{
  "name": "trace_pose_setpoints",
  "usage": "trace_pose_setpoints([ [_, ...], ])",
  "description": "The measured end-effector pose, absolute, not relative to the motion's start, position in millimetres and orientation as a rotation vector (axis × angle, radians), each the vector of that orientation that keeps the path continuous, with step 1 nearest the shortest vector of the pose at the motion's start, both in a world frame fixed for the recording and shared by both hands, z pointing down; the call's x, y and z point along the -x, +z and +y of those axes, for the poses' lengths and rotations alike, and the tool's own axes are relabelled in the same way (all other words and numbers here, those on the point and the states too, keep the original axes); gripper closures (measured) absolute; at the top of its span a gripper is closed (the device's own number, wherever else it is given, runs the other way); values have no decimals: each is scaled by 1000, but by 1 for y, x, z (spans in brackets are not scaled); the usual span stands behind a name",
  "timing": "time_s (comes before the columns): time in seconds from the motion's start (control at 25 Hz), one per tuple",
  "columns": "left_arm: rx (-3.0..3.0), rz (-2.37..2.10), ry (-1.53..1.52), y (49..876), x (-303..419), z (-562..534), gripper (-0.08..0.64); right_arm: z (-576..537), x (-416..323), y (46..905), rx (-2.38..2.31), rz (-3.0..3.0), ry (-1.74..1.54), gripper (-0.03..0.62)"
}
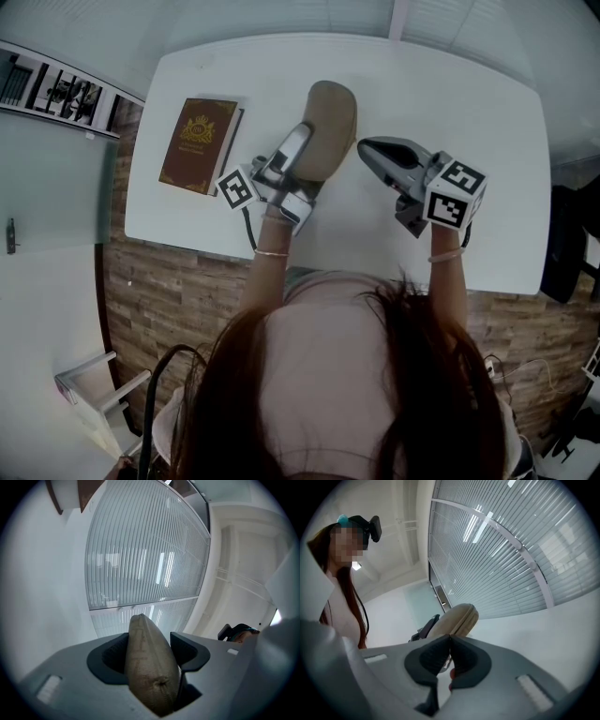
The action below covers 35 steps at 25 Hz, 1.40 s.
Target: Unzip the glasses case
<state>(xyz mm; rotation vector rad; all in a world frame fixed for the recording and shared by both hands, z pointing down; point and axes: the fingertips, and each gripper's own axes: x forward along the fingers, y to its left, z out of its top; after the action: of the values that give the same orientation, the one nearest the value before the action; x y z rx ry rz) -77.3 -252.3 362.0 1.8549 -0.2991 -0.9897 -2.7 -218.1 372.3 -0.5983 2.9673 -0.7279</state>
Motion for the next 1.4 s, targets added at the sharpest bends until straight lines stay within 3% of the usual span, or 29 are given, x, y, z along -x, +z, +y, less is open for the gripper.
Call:
trace_pose_setpoints([
  [1.4, -1811, -355, -1013, 362, 81, -256, 272, -191, 18, 385, 518, 2985, -780, 588],
])
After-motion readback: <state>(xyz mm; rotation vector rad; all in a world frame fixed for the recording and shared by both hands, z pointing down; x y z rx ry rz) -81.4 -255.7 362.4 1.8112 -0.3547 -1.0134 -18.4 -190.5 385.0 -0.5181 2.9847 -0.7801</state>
